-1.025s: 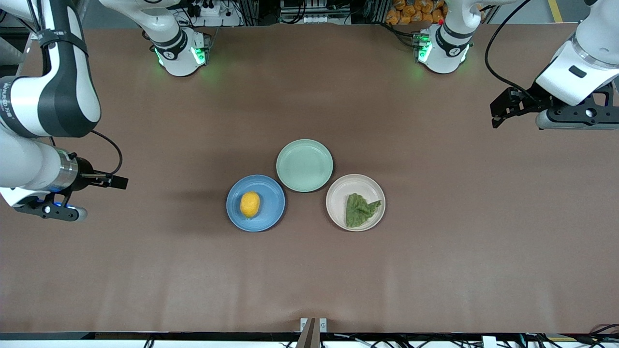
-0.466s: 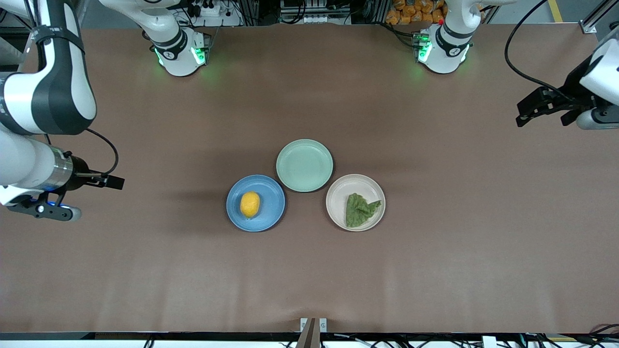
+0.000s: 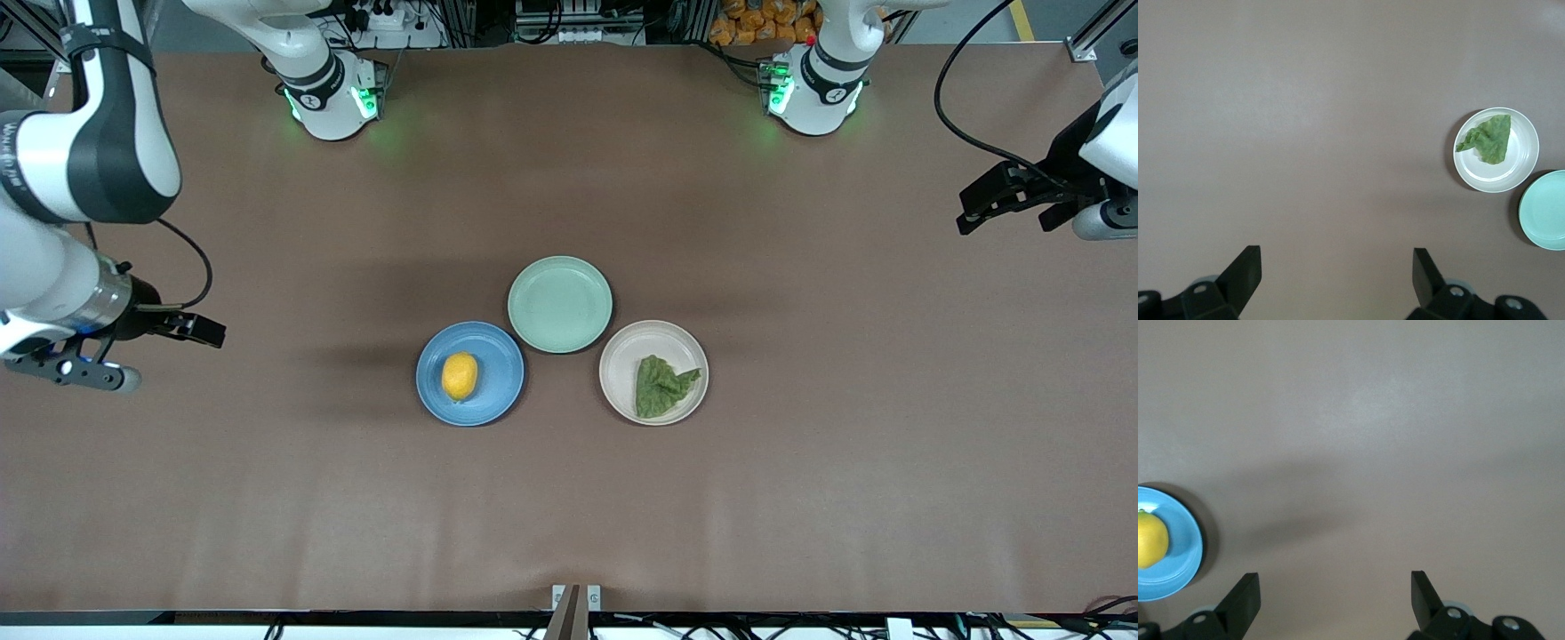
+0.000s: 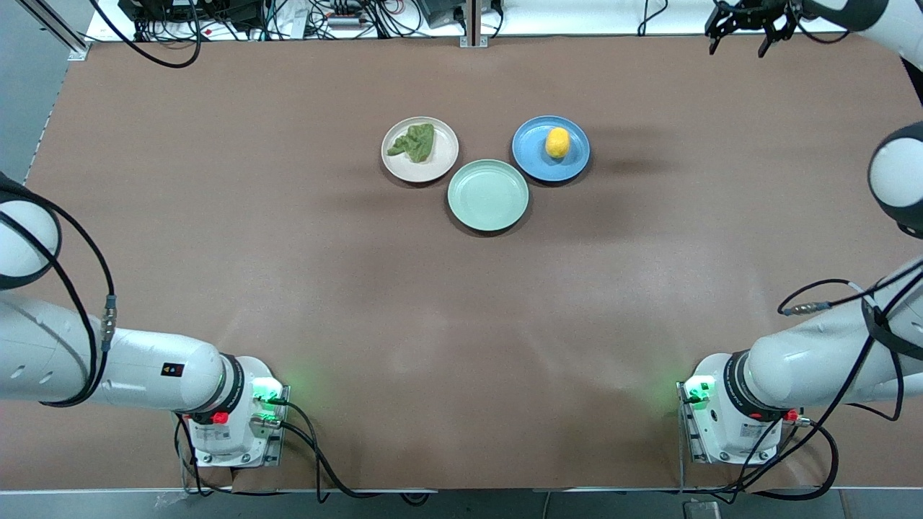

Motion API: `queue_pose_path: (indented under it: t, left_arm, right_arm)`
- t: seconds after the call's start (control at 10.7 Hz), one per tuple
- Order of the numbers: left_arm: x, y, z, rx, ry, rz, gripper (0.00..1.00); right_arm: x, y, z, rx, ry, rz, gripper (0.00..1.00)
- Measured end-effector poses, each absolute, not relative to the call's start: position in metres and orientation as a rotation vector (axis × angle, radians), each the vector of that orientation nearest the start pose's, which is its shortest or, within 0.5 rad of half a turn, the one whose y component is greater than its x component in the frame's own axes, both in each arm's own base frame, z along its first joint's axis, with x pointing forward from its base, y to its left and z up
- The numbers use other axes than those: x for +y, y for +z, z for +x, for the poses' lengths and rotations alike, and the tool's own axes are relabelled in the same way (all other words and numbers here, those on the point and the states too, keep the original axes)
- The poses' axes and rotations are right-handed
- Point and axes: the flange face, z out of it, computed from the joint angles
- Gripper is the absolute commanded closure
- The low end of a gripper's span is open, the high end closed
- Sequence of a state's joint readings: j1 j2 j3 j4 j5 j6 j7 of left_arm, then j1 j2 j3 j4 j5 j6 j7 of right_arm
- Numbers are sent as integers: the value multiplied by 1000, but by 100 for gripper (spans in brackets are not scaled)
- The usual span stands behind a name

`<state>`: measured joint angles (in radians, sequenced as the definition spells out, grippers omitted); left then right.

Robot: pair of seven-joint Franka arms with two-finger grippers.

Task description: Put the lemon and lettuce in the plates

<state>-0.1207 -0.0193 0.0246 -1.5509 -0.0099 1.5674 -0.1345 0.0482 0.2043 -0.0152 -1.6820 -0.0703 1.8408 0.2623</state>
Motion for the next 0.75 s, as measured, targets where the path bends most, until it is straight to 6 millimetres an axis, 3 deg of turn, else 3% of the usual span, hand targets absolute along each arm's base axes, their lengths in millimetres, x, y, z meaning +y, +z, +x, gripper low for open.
queue_pose_path:
  t: [0.75]
  left_arm:
    - [-64, 635, 550, -33, -24, -3156, 0]
  right_arm:
    - [9, 460, 582, 344, 101, -3197, 0]
